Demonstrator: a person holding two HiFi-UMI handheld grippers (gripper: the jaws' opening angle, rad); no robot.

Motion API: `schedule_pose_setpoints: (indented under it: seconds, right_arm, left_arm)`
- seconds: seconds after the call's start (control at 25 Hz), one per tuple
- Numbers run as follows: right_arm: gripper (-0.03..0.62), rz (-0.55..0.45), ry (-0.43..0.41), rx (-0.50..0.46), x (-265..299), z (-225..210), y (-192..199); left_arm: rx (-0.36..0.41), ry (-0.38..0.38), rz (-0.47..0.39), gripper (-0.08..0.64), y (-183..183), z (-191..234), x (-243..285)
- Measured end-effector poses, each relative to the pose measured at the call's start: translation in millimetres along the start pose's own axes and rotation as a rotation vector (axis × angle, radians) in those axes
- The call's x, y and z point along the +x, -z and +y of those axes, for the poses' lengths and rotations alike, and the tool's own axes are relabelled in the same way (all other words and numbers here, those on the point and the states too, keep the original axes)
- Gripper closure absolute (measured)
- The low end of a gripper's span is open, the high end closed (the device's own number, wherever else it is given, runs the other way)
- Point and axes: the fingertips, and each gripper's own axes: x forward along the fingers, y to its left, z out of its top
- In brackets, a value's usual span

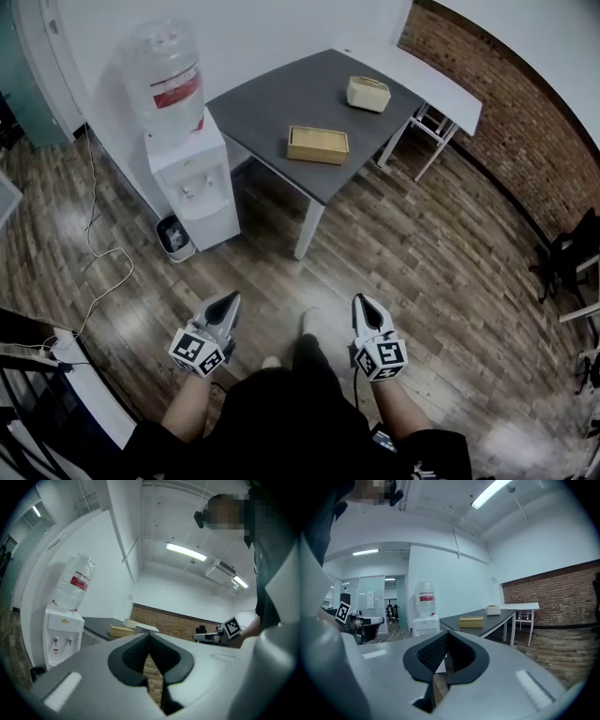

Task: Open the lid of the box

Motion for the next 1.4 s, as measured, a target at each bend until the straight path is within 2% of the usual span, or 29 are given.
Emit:
schedule_pose_setpoints:
  seconds: [0.28, 0.48, 0.84, 1.2, 1.4]
  right_arm:
    - [0.589, -0.019, -0.021, 0.001, 44, -24, -11]
    - [0.589, 0.007, -0.035, 0.011, 80, -56, -14]
    - [0.589, -0.03, -0.052, 0.029, 147, -104, -44]
    - [0.589, -0.012, -0.035, 0.053, 180, -166, -51]
    - [0.589, -0.052, -0.015, 0.083, 188, -194, -63]
  left_arm:
    - [0.006, -0.041, 0.012, 0.56, 2, 27, 32]
    - [0.004, -0.061, 0.009, 0.56, -4, 39, 69]
    - [0.002, -0.082, 0.005, 0.56, -18, 74, 143]
    - [-0.001, -0.118, 0.005, 0.56, -24, 91, 203]
    - [-0.023, -0.122, 0.015, 0.56, -26, 92, 228]
